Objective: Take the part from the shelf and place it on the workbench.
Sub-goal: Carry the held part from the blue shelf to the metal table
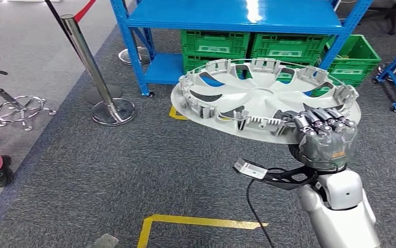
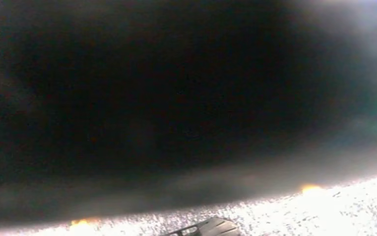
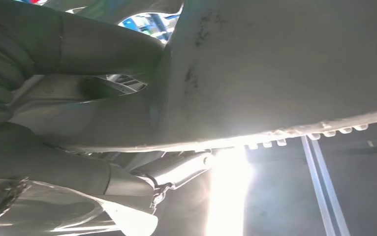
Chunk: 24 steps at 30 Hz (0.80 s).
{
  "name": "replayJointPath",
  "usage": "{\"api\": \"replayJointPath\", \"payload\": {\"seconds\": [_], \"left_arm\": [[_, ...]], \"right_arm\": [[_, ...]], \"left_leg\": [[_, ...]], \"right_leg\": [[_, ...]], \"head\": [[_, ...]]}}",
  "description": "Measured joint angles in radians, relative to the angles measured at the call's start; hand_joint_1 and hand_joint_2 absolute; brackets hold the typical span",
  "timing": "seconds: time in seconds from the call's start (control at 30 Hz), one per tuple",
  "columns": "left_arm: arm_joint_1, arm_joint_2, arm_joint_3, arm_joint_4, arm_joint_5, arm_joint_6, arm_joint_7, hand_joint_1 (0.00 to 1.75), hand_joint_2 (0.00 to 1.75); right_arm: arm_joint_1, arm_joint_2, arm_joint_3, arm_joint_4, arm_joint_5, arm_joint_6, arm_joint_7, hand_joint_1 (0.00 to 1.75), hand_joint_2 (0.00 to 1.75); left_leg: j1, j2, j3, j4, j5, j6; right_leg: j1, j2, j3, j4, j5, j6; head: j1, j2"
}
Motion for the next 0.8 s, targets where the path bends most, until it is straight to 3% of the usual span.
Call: {"api": "replayJointPath", "payload": {"seconds": [0.07, 0.13, 0.17, 0.2, 0.27, 0.33, 0.37, 0.4, 0.43, 0.5, 0.53, 0.57, 0.63, 0.67, 0.7, 0.73, 0.8], "left_arm": [[-0.002, 0.001, -0.001, 0.0, 0.0, 0.0, -0.001, 0.0, 0.0], [0.001, 0.003, -0.003, 0.0, 0.0, 0.0, -0.001, 0.0, 0.0], [0.003, 0.004, -0.004, 0.001, 0.0, 0.0, -0.001, 0.0, 0.0], [0.004, 0.005, -0.005, 0.001, -0.001, 0.0, -0.001, 0.0, 0.0], [0.001, 0.005, -0.009, 0.002, -0.001, -0.001, -0.001, 0.0, 0.0], [-0.001, 0.005, -0.012, 0.003, -0.001, -0.001, -0.001, 0.0, 0.0], [0.0, 0.006, -0.014, 0.003, -0.001, -0.002, -0.001, 0.0, 0.0], [0.0, 0.006, -0.015, 0.003, -0.001, -0.002, -0.001, 0.0, 0.0], [0.0, 0.006, -0.016, 0.004, -0.002, -0.002, -0.001, 0.0, 0.0], [-0.002, 0.008, -0.016, 0.004, -0.002, -0.002, -0.001, 0.0, 0.0], [-0.004, 0.009, -0.017, 0.004, -0.002, -0.002, -0.001, 0.0, 0.0], [-0.005, 0.009, -0.017, 0.004, -0.002, -0.002, -0.002, 0.0, 0.0], [-0.004, 0.01, -0.017, 0.004, -0.002, -0.002, -0.002, 0.0, 0.0], [-0.003, 0.01, -0.018, 0.004, -0.002, -0.003, -0.002, 0.0, 0.0], [-0.002, 0.01, -0.018, 0.004, -0.002, -0.003, -0.002, 0.0, 0.0], [-0.003, 0.01, -0.018, 0.004, -0.002, -0.003, -0.003, 0.0, 0.0], [-0.006, 0.008, -0.019, 0.005, -0.002, -0.004, -0.003, 0.0, 0.0]], "right_arm": [[0.001, 0.001, -0.005, -0.001, 0.0, 0.0, -0.007, 1.75, 1.75], [0.001, 0.004, -0.009, -0.002, 0.0, 0.0, -0.013, 1.75, 1.75], [0.001, 0.007, -0.011, -0.003, 0.0, 0.0, -0.015, 1.75, 1.75], [0.0, 0.009, -0.013, -0.003, 0.0, 0.0, -0.016, 1.75, 1.75], [0.0, 0.013, -0.017, -0.005, 0.0, 0.0, -0.018, 1.75, 1.75], [0.001, 0.015, -0.02, -0.006, 0.0, 0.0, -0.02, 1.75, 1.75], [0.001, 0.016, -0.021, -0.006, 0.0, 0.0, -0.022, 1.75, 1.75], [0.001, 0.018, -0.022, -0.006, 0.0, 0.0, -0.024, 1.75, 1.75], [0.001, 0.019, -0.023, -0.006, 0.0, 0.0, -0.026, 1.75, 1.75], [0.0, 0.021, -0.025, -0.007, 0.0, 0.0, -0.028, 1.75, 1.75], [0.0, 0.022, -0.026, -0.007, 0.0, 0.0, -0.028, 1.75, 1.75], [0.0, 0.023, -0.027, -0.007, 0.0, 0.0, -0.028, 1.75, 1.75], [0.0, 0.025, -0.028, -0.008, 0.0, 0.0, -0.029, 1.75, 1.75], [0.0, 0.026, -0.028, -0.008, 0.0, 0.0, -0.029, 1.75, 1.75], [0.0, 0.027, -0.028, -0.008, 0.0, 0.0, -0.029, 1.75, 1.75], [0.0, 0.027, -0.028, -0.009, 0.0, 0.0, -0.03, 1.75, 1.75], [0.001, 0.027, -0.029, -0.01, 0.0, 0.0, -0.031, 1.75, 1.75]], "left_leg": [[0.0, -0.018, -0.012, 0.008, 0.005, -0.014], [0.003, -0.03, -0.021, 0.01, 0.011, -0.025], [0.003, -0.021, -0.026, 0.018, 0.004, -0.031], [0.003, -0.003, -0.037, 0.042, -0.014, -0.035], [0.003, 0.042, -0.083, 0.152, -0.081, -0.044], [0.005, 0.056, -0.134, 0.283, -0.14, -0.048], [0.005, 0.057, -0.14, 0.309, -0.145, -0.047], [0.004, 0.059, -0.125, 0.292, -0.131, -0.044], [0.003, 0.066, -0.092, 0.238, -0.102, -0.038], [-0.009, 0.112, -0.012, 0.094, -0.053, -0.019], [-0.016, 0.134, 0.011, 0.048, -0.044, -0.01], [-0.022, 0.148, 0.021, 0.024, -0.043, -0.004], [-0.023, 0.132, 0.019, 0.016, -0.042, 0.002], [-0.021, 0.119, 0.02, 0.011, -0.038, 0.005], [-0.017, 0.106, 0.021, 0.006, -0.034, 0.01], [-0.013, 0.094, 0.022, 0.002, -0.03, 0.014], [-0.01, 0.067, 0.019, 0.0, -0.027, 0.019]], "right_leg": [[0.0, 0.017, 0.028, -0.047, 0.002, -0.007], [0.003, -0.002, 0.026, -0.043, 0.007, -0.021], [0.003, -0.011, 0.025, -0.042, 0.009, -0.029], [0.003, -0.022, 0.024, -0.043, 0.011, -0.037], [0.006, -0.045, 0.021, -0.044, 0.013, -0.048], [0.01, -0.069, 0.018, -0.044, 0.013, -0.051], [0.012, -0.081, 0.017, -0.044, 0.014, -0.051], [0.014, -0.092, 0.016, -0.043, 0.014, -0.051], [0.017, -0.104, 0.017, -0.044, 0.013, -0.052], [0.024, -0.126, 0.019, -0.043, 0.012, -0.051], [0.027, -0.137, 0.019, -0.043, 0.011, -0.049], [0.03, -0.148, 0.019, -0.043, 0.01, -0.046], [0.033, -0.172, 0.021, -0.045, 0.007, -0.039], [0.032, -0.168, 0.02, -0.042, 0.001, -0.035], [0.03, -0.147, 0.013, -0.025, -0.013, -0.03], [0.027, -0.116, -0.005, 0.013, -0.037, -0.026], [0.022, -0.055, -0.067, 0.146, -0.099, -0.022]], "head": [[0.0, 0.0], [-0.001, 0.0], [-0.002, 0.0], [-0.005, 0.0], [-0.01, 0.0], [-0.01, 0.0], [-0.011, 0.0], [-0.011, 0.0], [-0.011, 0.0], [-0.01, 0.0], [-0.01, 0.0], [-0.009, 0.0], [-0.009, 0.0], [-0.009, 0.0], [-0.007, 0.0], [-0.005, 0.0], [-0.002, 0.0]]}}
